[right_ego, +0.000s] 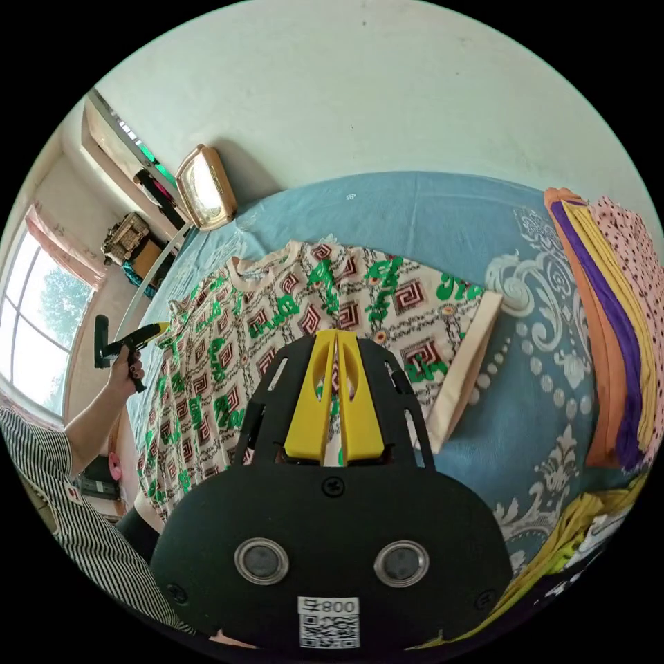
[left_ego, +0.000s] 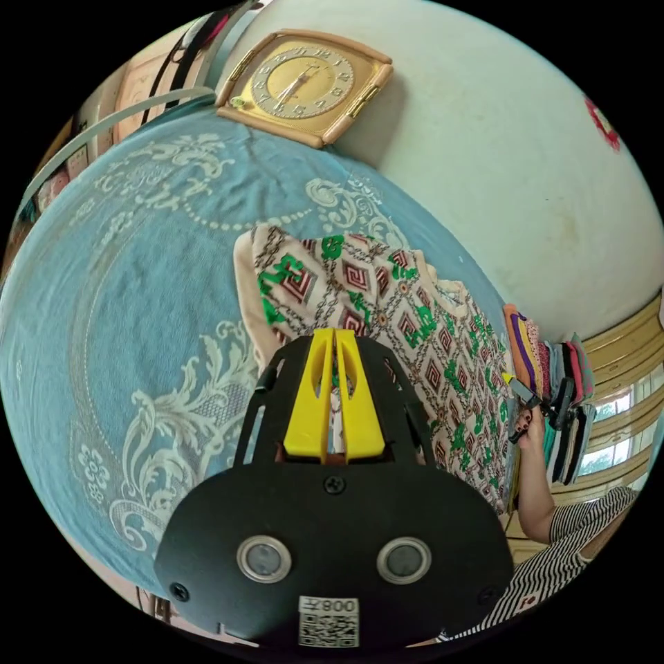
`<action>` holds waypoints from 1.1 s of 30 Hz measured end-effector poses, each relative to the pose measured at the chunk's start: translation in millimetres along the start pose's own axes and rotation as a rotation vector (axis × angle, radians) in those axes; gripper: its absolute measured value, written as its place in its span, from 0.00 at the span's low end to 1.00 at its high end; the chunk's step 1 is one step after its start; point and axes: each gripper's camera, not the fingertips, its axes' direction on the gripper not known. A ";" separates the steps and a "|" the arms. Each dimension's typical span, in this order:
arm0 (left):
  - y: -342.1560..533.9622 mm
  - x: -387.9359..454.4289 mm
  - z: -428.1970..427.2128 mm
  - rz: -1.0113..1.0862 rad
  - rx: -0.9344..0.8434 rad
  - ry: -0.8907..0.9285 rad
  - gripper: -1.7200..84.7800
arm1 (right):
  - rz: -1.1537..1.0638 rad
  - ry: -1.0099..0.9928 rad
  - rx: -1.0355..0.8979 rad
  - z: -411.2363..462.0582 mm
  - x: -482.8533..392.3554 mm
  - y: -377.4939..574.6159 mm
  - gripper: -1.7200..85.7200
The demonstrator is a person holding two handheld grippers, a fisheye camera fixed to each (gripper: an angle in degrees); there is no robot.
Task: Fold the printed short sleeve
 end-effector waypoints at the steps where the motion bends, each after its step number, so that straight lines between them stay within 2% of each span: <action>1: 9.5 -9.6 8.2 -0.018 -0.004 0.011 0.02 | 0.013 0.028 -0.026 1.5 2.7 16.4 0.02; 3: 21.2 -17.1 7.8 -0.074 0.031 0.047 0.02 | 0.045 0.041 -0.052 4.3 11.0 33.7 0.02; 6: 38.2 -2.5 2.9 -0.012 0.100 0.086 0.03 | 0.091 0.010 -0.012 -19.3 21.8 43.6 0.02; 9: 53.0 28.1 26.2 0.100 0.076 0.151 0.03 | 0.121 0.021 0.079 -52.7 27.6 56.1 0.03; 12: 67.0 78.3 76.6 0.241 -0.007 0.250 0.05 | 0.146 0.044 0.136 -79.0 34.4 77.2 0.03; 14: 78.5 132.5 130.5 0.373 -0.103 0.333 0.06 | 0.201 0.111 0.150 -92.5 42.4 94.2 0.05; 19: 109.1 252.1 241.4 0.603 -0.248 0.451 0.09 | 0.252 0.134 0.167 -106.6 55.0 116.6 0.09; 27: 159.6 399.3 388.9 0.865 -0.391 0.400 0.11 | 0.219 0.096 0.161 -115.9 63.6 132.2 0.10; 33: 193.1 460.7 476.7 0.962 -0.413 0.217 0.12 | 0.237 0.052 0.175 -128.1 71.9 138.5 0.10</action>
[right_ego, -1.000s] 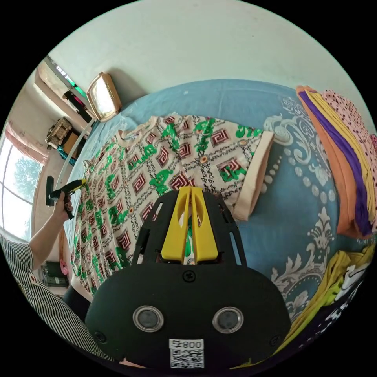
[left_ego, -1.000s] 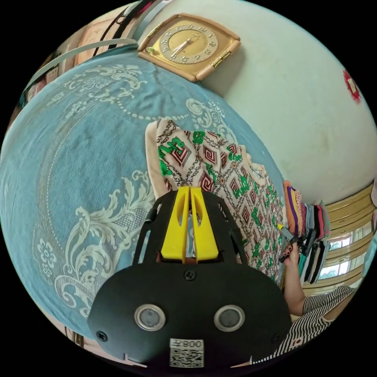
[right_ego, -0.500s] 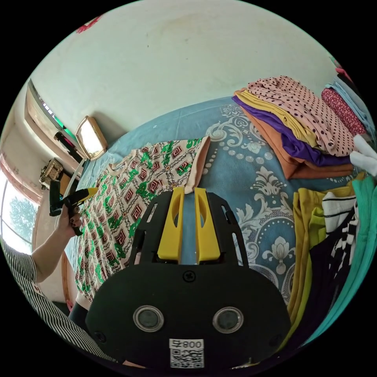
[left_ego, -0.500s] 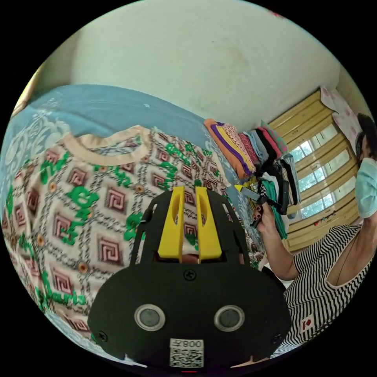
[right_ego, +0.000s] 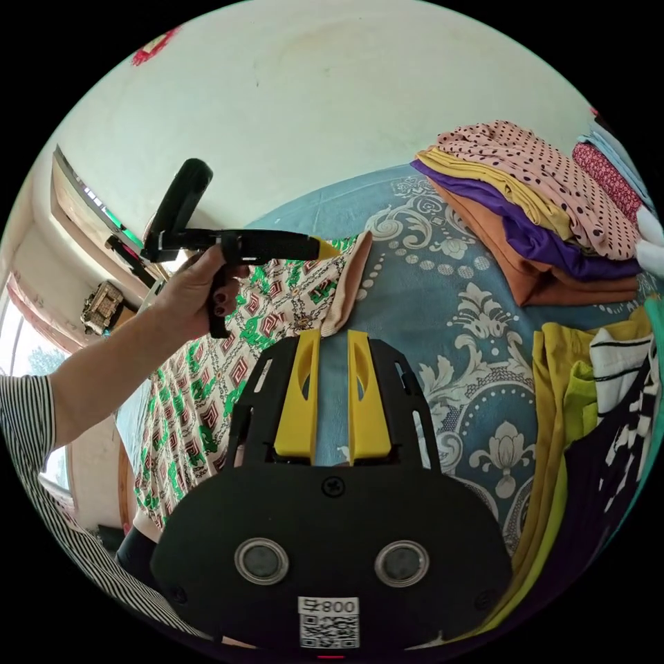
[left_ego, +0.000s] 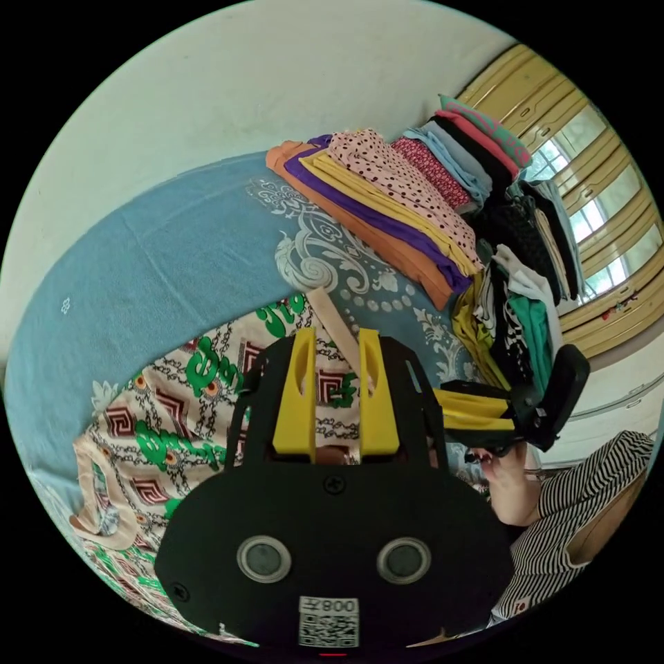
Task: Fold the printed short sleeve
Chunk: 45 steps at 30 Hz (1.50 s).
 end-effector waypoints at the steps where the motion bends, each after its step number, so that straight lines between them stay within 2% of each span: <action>1: -6.2 4.3 14.5 0.004 -0.010 -0.028 0.13 | -0.003 -0.016 -0.004 -0.6 0.9 -0.8 0.10; 8: -25.7 20.1 101.0 0.043 -0.123 -0.180 0.14 | -0.001 -0.031 -0.012 -9.7 6.0 3.0 0.08; 13: -26.4 27.6 133.6 0.079 -0.140 -0.270 0.12 | 0.023 -0.045 -0.039 -10.2 14.1 5.2 0.06; 19: -20.2 20.8 149.9 0.066 -0.110 -0.287 0.07 | 0.009 -0.006 -0.072 -6.9 11.7 8.4 0.04; 25: -5.4 -6.8 117.3 -0.008 0.017 -0.172 0.05 | -0.008 -0.013 -0.027 -13.5 11.0 17.2 0.03; 32: 56.5 -83.4 28.9 -0.211 0.239 0.055 0.05 | -0.209 -0.074 0.074 -22.8 -24.8 28.4 0.03; 38: 110.8 -157.5 15.9 -0.395 0.234 0.177 0.06 | -0.400 -0.034 -0.036 7.1 -59.2 36.9 0.03; 45: 128.5 -188.6 -0.3 -0.473 0.195 0.181 0.08 | -0.421 -0.062 -0.136 37.5 -55.5 39.0 0.03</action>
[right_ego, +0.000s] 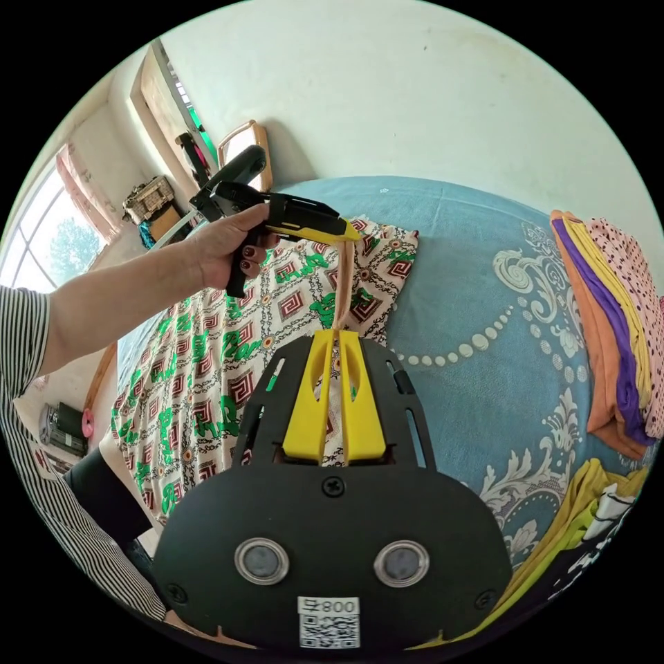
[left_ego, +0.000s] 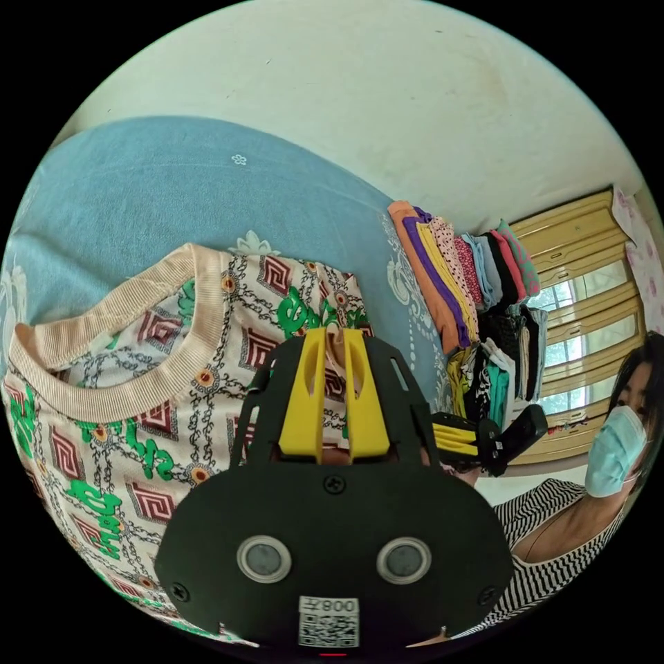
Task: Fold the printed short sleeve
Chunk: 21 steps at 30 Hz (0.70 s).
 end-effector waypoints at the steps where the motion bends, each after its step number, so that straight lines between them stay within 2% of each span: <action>1: -0.9 -1.0 -7.5 -0.008 -0.002 -0.002 0.09 | -0.008 -0.009 -0.012 4.1 0.9 -0.2 0.03; 9: -2.3 8.2 -68.5 -0.043 0.077 -0.100 0.10 | 0.017 -0.102 -0.110 33.6 23.4 -1.0 0.03; 12: -4.4 35.2 -85.5 0.030 0.101 -0.112 0.10 | 0.036 -0.156 -0.130 43.4 36.8 0.1 0.03; 17: -21.2 99.1 -73.6 0.203 -0.018 -0.155 0.09 | 0.064 -0.097 0.022 38.3 50.2 1.4 0.02; 21: -34.0 126.0 -69.2 0.243 -0.070 -0.189 0.07 | 0.141 -0.020 0.014 56.2 67.3 1.4 0.02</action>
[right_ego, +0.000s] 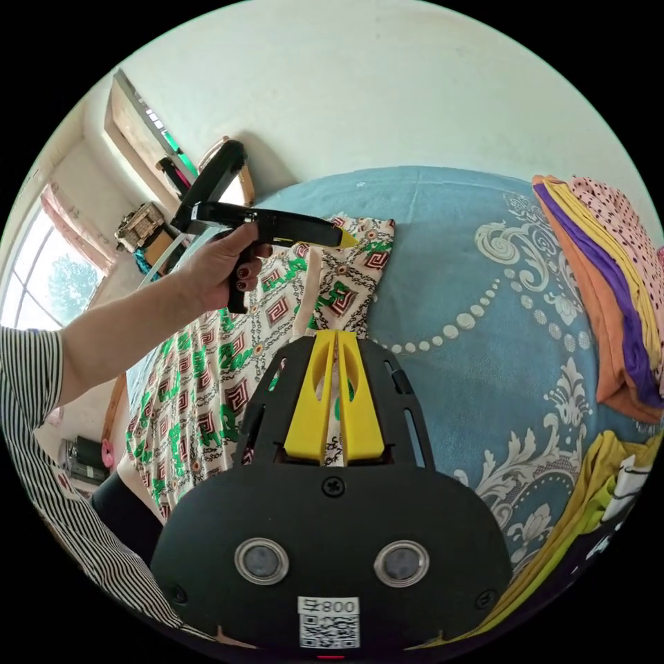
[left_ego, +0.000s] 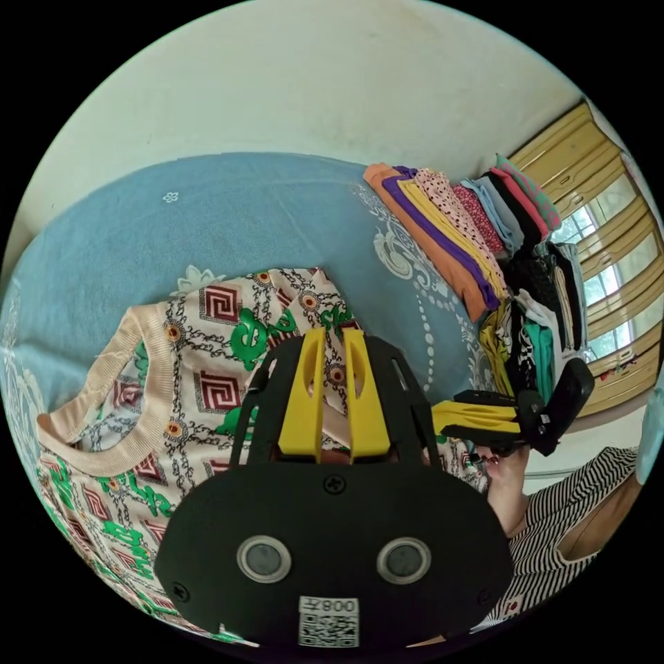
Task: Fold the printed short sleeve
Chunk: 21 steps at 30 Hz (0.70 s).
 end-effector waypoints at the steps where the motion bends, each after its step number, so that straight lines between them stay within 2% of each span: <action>1: -4.9 3.9 -1.2 0.003 -0.029 -0.021 0.07 | 0.026 0.020 0.003 5.1 5.6 -0.8 0.02; 4: -9.9 8.8 -27.8 -0.031 -0.018 0.002 0.05 | 0.058 0.005 -0.074 27.9 19.5 -6.9 0.02; 7: -4.8 25.2 -67.6 0.001 0.042 -0.002 0.04 | 0.079 0.014 -0.053 37.4 30.4 -7.7 0.02; 10: -2.6 31.2 -85.8 -0.016 -0.027 -0.045 0.03 | 0.092 0.004 -0.058 51.4 42.1 -9.7 0.02; 13: 8.1 43.5 -137.7 -0.006 0.099 0.017 0.03 | 0.100 0.009 -0.041 62.4 52.2 -10.4 0.02; 15: 10.5 47.8 -150.1 -0.009 0.065 0.037 0.02 | 0.105 0.020 -0.026 69.2 57.9 -10.4 0.02; 16: 8.4 46.8 -145.3 -0.027 -0.044 0.017 0.02 | 0.114 0.026 -0.025 75.2 62.8 -10.7 0.02; 21: 25.1 53.1 -246.5 -0.097 0.161 0.112 0.02 | 0.117 -0.012 -0.041 103.4 83.3 -12.4 0.02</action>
